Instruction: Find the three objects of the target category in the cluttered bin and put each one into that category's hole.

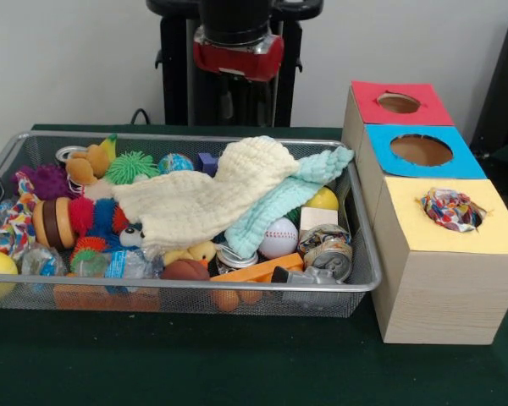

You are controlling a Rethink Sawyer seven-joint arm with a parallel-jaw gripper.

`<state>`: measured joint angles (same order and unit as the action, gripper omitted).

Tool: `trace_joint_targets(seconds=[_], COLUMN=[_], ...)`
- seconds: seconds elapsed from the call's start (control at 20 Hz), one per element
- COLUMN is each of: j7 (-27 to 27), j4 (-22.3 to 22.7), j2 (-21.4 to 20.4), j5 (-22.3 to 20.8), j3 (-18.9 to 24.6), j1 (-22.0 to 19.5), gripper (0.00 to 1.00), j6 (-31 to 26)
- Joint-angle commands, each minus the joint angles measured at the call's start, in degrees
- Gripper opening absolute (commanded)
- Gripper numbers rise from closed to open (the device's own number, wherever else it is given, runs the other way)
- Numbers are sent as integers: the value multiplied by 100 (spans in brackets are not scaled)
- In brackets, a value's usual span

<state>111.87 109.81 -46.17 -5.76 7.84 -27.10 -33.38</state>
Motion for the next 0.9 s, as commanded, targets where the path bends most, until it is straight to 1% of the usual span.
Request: trace_joint_targets(seconds=[0.05, 0.25, 0.4, 0.7, 0.9], j7=[-422, -368, -294, -533, -636], j4=[-1069, -1432, -1586, -2093, -2360], j2=[312, 665, 910, 1319, 1436], j5=[-619, -922, -1073, -1189, -1263], j3=[-201, -249, -276, -173, -121], j1=[-386, -440, -479, -684, -718], gripper=[100, 100, 100, 100, 100], j6=[-880, -789, -697, -1078, -1275])
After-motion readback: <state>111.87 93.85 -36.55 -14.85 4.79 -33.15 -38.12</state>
